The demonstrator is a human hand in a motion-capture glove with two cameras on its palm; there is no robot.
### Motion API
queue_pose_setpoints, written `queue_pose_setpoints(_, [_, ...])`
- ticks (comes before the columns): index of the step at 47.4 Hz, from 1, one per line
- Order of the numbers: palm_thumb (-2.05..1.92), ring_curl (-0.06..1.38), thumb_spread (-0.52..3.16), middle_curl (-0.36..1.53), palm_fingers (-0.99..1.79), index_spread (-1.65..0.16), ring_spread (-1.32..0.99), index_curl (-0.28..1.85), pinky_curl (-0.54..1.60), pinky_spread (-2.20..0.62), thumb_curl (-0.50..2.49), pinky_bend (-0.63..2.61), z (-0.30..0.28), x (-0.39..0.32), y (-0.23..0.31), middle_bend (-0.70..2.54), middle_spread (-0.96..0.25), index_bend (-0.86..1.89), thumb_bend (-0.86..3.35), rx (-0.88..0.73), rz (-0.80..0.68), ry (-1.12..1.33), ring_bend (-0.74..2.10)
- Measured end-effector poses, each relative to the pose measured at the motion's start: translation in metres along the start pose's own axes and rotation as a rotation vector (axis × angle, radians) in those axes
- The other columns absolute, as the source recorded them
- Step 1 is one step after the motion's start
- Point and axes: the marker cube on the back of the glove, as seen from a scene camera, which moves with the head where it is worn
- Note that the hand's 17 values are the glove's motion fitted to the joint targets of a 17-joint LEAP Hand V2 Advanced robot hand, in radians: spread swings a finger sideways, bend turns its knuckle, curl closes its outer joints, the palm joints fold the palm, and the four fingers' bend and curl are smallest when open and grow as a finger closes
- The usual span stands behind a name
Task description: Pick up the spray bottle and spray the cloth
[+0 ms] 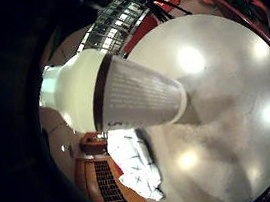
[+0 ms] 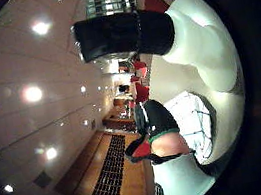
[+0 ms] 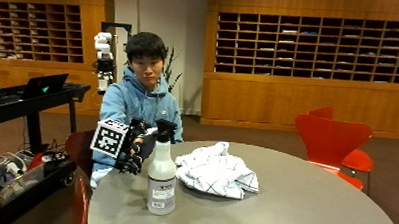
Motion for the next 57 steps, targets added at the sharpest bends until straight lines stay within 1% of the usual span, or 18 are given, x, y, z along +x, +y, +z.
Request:
queue_pose_setpoints(5, [0.69,0.33,1.0,0.38,0.27,-0.21,0.13,0.19,0.36,0.23,0.45,0.42,0.005,-0.002,-0.008,0.24,0.01,0.11,-0.03,-0.003,0.027,-0.009,0.33])
queue_pose_setpoints(14, [0.68,0.33,0.99,0.39,0.28,-0.21,0.11,0.19,0.36,0.23,0.44,0.41,0.011,-0.007,-0.015,0.27,0.0,0.11,-0.03,-0.014,0.025,-0.014,0.35])
queue_pose_setpoints(27, [0.68,0.35,0.97,0.4,0.38,-0.21,0.05,0.19,0.34,0.22,0.44,0.36,0.02,-0.008,-0.028,0.34,-0.03,0.1,-0.03,0.021,0.029,-0.039,0.42])
queue_pose_setpoints(33, [0.7,0.35,0.97,0.4,0.45,-0.21,0.02,0.18,0.34,0.21,0.44,0.34,0.024,-0.007,-0.035,0.36,-0.05,0.1,-0.02,0.063,0.021,-0.031,0.46])
queue_pose_setpoints(43, [0.72,0.35,0.96,0.4,0.68,-0.23,-0.04,0.22,0.32,0.16,0.44,0.27,0.027,-0.008,-0.041,0.38,-0.09,0.15,-0.02,0.084,0.008,-0.012,0.48])
queue_pose_setpoints(44, [0.72,0.36,0.96,0.4,0.75,-0.23,-0.05,0.23,0.32,0.15,0.44,0.25,0.027,-0.008,-0.042,0.39,-0.09,0.15,-0.02,0.088,0.01,-0.013,0.51])
queue_pose_setpoints(52, [0.76,0.36,0.94,0.41,0.98,-0.23,-0.11,0.26,0.31,0.08,0.45,0.18,0.029,-0.009,-0.044,0.39,-0.11,0.16,-0.02,0.087,0.042,-0.022,0.51])
queue_pose_setpoints(57, [0.79,0.37,0.93,0.41,1.06,-0.23,-0.13,0.28,0.31,0.04,0.46,0.15,0.032,-0.009,-0.047,0.39,-0.12,0.16,-0.02,0.115,0.032,-0.033,0.51])
